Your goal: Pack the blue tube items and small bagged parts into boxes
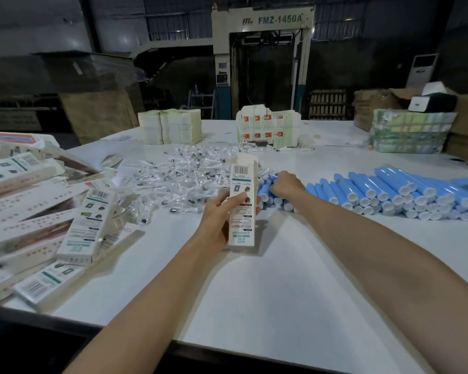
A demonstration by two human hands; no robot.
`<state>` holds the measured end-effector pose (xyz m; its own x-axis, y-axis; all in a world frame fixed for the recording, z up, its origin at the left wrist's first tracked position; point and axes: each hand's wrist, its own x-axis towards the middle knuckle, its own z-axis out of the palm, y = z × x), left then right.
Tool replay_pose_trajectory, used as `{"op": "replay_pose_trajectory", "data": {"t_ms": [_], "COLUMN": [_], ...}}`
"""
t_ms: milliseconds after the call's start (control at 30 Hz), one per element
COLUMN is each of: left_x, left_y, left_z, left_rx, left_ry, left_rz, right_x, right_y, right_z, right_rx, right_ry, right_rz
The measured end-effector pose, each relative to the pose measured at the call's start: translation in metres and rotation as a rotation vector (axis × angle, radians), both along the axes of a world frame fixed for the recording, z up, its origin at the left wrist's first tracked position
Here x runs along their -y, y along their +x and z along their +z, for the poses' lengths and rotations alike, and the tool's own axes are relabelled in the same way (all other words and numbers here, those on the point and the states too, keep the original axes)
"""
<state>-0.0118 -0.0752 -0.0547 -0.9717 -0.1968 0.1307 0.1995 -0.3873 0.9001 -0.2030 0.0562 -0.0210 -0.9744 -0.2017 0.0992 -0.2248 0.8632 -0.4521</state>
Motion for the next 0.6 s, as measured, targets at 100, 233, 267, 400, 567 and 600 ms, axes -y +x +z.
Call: {"op": "replay_pose_trajectory", "data": {"t_ms": [100,233,267,400,567,600], "left_x": [-0.002,-0.001,-0.001,-0.010,-0.015,-0.017], "left_y": [-0.002,-0.002,-0.002,0.005,0.011,0.012], "left_z": [-0.002,-0.005,-0.004,0.002,0.004,0.005], "left_rx": [0.007,0.008,0.009,0.025,0.002,0.000], "left_ry": [-0.003,-0.020,-0.031,-0.047,-0.091,-0.101], "left_rz": [-0.015,-0.007,-0.006,-0.016,-0.084,-0.092], "right_x": [-0.004,-0.017,-0.023,-0.054,-0.086,-0.089], "right_y": [0.004,0.007,0.010,0.027,0.066,0.074], "right_z": [0.002,0.001,0.003,0.011,0.038,0.047], "right_rx": [0.002,0.098,0.124,0.073,0.070,0.065], "right_ry": [0.087,-0.087,-0.182,-0.629,-1.311,-1.405], "right_rz": [0.051,-0.010,-0.051,-0.158,0.035,0.110]}}
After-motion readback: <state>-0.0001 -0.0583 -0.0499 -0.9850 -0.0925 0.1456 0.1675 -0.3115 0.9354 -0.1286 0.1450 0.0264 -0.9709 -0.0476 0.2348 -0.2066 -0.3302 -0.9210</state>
